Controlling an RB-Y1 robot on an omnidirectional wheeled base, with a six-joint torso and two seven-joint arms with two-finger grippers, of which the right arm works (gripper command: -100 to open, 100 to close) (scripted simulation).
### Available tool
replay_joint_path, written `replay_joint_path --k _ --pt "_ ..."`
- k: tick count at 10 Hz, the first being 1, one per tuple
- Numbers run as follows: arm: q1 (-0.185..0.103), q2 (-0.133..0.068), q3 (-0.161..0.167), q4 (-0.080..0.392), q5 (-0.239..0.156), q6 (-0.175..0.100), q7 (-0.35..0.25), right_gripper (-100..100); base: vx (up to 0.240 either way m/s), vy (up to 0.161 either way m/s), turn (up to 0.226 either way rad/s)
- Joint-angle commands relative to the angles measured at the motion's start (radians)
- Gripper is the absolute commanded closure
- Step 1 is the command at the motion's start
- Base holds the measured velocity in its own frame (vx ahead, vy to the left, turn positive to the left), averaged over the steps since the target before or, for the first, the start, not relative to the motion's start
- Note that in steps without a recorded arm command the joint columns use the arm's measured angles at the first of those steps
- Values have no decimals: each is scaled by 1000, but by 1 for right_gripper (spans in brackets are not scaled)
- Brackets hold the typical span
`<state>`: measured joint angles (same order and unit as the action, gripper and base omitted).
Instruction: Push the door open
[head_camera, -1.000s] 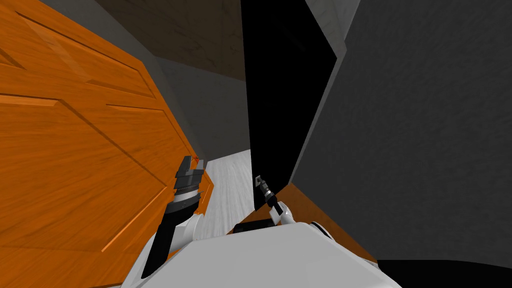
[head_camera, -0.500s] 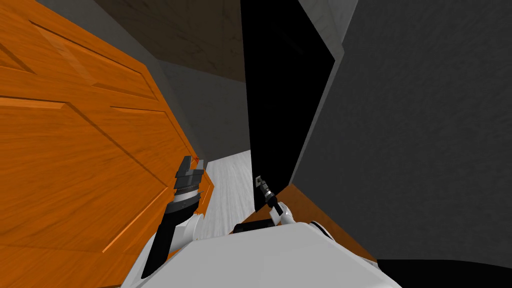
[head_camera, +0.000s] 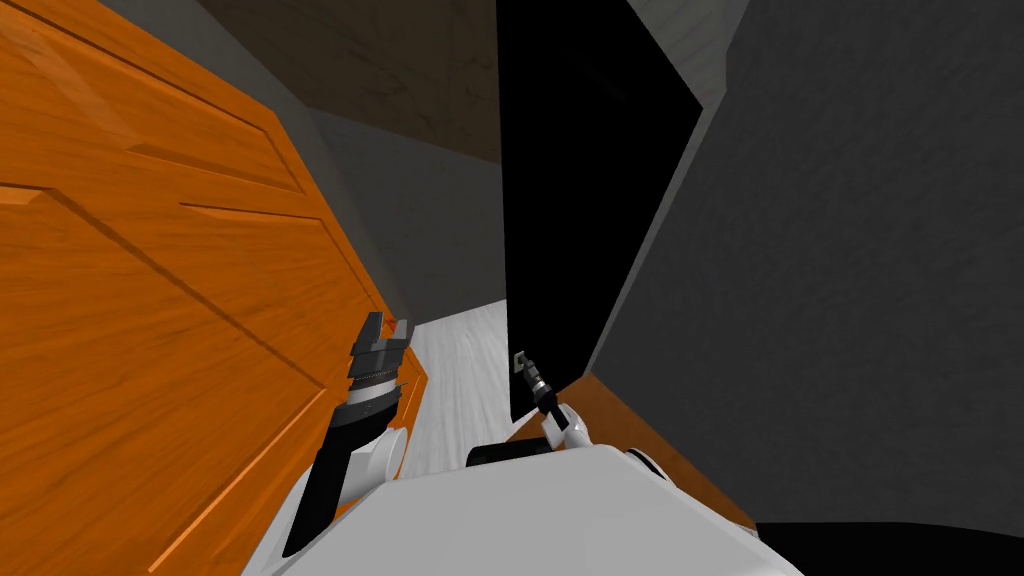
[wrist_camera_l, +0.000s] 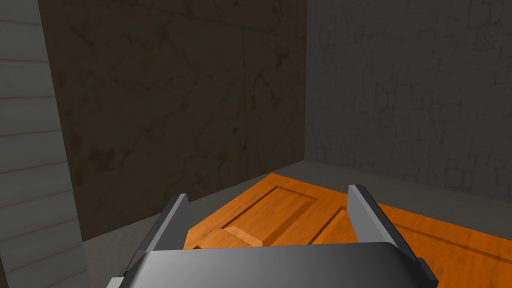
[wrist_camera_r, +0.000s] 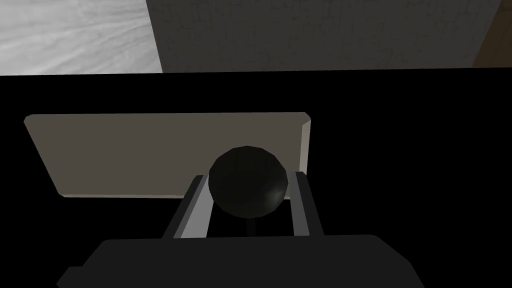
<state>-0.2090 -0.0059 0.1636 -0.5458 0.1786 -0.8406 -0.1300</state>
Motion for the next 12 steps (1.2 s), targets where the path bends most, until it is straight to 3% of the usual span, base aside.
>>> replay_joint_path --k 1,4,5,9,12 --pt "-24 -11 -20 35 -12 -21 7 100 103 75 -30" --pt "-25 -23 -42 28 -26 -18 17 100 143 86 -63" --pt "3 -34 -29 -17 -20 7 5 -100 -94 21 -34" --pt "3 -32 -26 -21 -22 14 -4 -100 -175 -17 -25" --pt "3 -8 -23 -25 -24 20 -11 -100 -210 -12 -31"
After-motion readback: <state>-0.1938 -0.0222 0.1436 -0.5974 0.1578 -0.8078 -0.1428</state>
